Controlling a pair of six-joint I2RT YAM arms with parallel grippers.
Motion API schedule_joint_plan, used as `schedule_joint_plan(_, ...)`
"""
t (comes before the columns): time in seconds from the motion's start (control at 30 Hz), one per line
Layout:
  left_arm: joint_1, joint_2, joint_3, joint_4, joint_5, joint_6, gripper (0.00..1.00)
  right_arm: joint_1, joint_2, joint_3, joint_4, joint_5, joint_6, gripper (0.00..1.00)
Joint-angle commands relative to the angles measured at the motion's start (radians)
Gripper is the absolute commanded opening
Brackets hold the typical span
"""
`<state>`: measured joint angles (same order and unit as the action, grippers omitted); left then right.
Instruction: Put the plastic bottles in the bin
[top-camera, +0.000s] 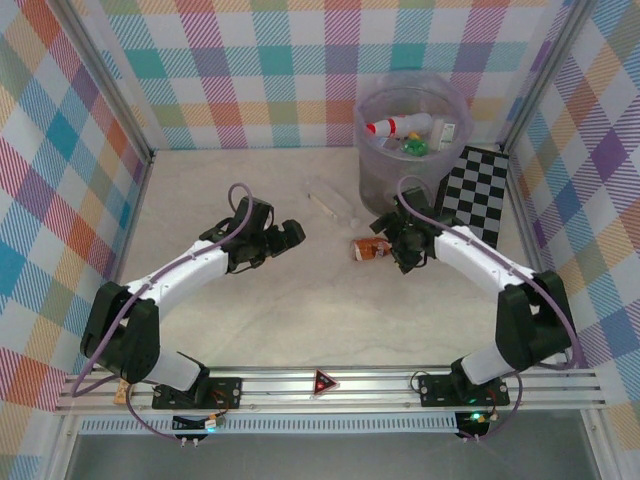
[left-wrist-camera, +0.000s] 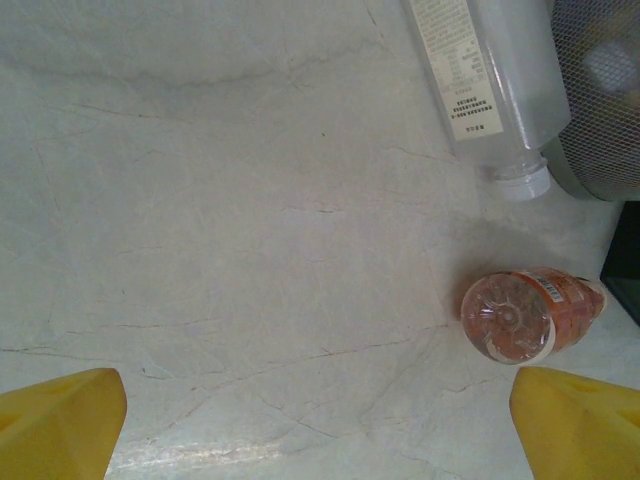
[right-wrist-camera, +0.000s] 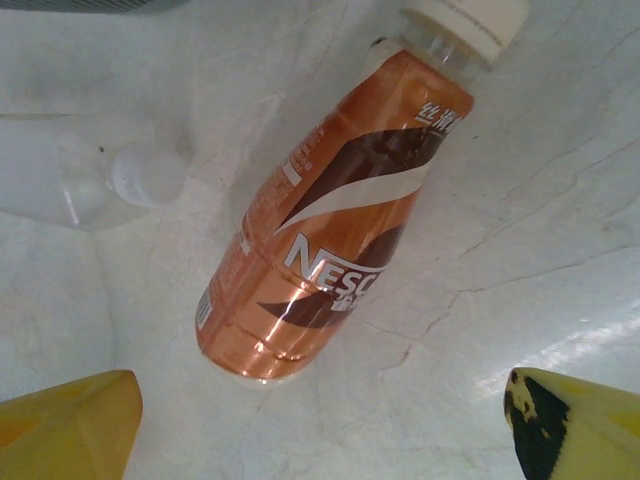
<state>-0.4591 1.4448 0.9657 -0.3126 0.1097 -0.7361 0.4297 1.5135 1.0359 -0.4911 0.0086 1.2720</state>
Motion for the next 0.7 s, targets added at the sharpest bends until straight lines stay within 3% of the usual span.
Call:
schedule_joint_plan(0.0,0.01,-0.04,-0.019,-0.017,-0.023,0.011,0.98,0.024,0.055,0.026,0.023,0.043,0.092,0.93)
schedule_joint_plan(0.43,0.018,-0.05,-0.025,-0.037,-0.035,0.027,0.99,0.063,0.231,0.057,0.135,0.08,0.197,0.89)
schedule_joint_plan(0.67,0.019,-0.06,-0.03,-0.044,-0.036,0.024,0.98,0.069,0.276,0.048,0.182,0.088,0.219,0.72)
